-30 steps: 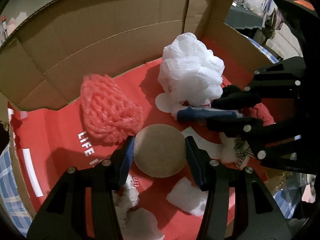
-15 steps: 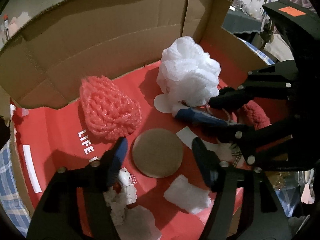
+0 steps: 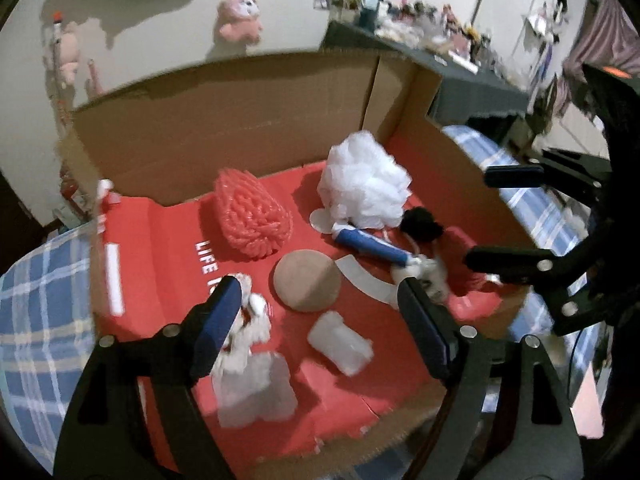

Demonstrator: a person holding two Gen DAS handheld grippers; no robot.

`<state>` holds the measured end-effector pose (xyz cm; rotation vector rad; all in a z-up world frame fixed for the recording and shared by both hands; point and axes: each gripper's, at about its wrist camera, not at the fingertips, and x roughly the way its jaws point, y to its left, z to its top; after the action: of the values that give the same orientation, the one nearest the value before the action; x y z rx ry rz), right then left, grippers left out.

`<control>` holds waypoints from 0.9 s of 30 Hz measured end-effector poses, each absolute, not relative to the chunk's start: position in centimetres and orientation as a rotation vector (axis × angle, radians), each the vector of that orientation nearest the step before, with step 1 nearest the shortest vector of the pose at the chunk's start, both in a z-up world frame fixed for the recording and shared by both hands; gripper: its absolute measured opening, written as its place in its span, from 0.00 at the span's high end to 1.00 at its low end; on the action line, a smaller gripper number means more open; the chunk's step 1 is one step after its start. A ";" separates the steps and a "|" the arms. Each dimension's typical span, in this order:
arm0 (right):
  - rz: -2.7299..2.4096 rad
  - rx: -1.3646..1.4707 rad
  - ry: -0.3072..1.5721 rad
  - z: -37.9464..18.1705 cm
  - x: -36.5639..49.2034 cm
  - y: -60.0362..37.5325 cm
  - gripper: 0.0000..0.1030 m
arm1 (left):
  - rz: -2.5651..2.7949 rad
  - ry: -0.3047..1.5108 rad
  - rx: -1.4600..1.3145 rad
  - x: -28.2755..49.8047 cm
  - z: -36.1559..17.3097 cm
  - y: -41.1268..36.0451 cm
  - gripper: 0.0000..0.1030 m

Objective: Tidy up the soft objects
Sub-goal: 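Lower the sponge and tube into the box and open both tools, then withdraw both tools from the box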

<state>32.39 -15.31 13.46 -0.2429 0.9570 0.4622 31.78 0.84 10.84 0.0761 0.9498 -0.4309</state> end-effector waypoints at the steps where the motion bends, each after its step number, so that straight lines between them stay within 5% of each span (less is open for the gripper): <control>1: 0.445 -0.235 0.933 14.5 31.3 -15.8 0.11 | -0.423 0.939 0.066 31.2 11.4 1.0 0.17; 12: 0.350 -0.165 0.781 19.9 22.3 -18.2 0.00 | -0.355 0.775 -0.021 22.0 15.9 3.0 0.05; 27: 0.162 -0.075 0.614 13.4 17.9 -18.8 0.00 | -0.177 0.630 -0.045 16.9 11.7 4.0 0.05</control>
<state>17.86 -18.77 13.36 -0.0749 0.6137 0.1620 16.86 3.99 11.69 -0.0452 0.6299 -0.1772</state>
